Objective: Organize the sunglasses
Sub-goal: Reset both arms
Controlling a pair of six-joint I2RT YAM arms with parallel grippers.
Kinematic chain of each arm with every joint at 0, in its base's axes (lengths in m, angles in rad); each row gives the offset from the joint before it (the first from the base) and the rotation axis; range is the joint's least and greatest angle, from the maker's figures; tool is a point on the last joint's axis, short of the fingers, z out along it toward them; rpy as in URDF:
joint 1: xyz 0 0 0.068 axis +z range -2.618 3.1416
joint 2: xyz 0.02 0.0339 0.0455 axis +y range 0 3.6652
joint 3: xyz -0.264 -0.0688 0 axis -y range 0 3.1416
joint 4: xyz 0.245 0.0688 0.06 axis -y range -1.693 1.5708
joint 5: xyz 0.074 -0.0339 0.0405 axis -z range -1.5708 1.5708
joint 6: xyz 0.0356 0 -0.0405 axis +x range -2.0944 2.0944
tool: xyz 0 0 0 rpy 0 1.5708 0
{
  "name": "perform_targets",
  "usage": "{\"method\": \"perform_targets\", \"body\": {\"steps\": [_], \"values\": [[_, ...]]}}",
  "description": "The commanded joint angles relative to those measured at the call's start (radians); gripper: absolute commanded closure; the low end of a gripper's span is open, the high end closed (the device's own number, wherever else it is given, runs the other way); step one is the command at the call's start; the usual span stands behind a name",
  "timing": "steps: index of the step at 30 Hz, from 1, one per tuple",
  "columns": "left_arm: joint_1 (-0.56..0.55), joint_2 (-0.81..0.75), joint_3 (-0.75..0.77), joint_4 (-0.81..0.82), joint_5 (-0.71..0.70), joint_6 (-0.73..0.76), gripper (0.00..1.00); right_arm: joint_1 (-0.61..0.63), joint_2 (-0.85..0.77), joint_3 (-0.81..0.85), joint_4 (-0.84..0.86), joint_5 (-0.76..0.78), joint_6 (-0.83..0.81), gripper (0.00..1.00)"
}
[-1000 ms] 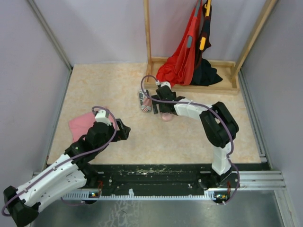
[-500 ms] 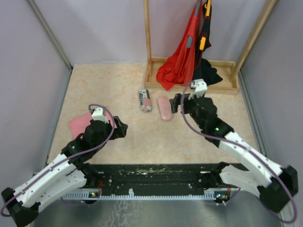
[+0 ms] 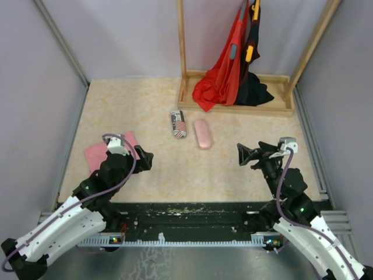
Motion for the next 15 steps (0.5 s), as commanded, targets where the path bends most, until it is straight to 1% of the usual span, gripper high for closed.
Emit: {"method": "perform_targets", "body": {"steps": [1, 5, 10, 13, 15], "values": [[0.0, -0.045, -0.058, 0.065, -0.004, -0.001, 0.01, -0.005, -0.066, -0.004, -0.089, 0.048, 0.047, 0.06], [-0.001, -0.06, -0.08, 0.072, -0.002, 0.001, 0.01, -0.004, -0.074, -0.024, -0.088, 0.046, 0.06, 0.06], [-0.001, -0.075, -0.085, 0.061, 0.001, -0.009, 0.01, -0.004, -0.042, -0.027, -0.076, 0.028, 0.047, 0.05], [-0.001, -0.095, -0.108, 0.106, 0.018, 0.012, 0.01, -0.004, -0.032, -0.031, -0.073, 0.034, 0.048, 0.05], [-0.001, -0.107, -0.107, 0.1, -0.001, 0.0, 0.01, -0.004, -0.026, -0.035, -0.067, 0.029, 0.048, 0.05]]}}
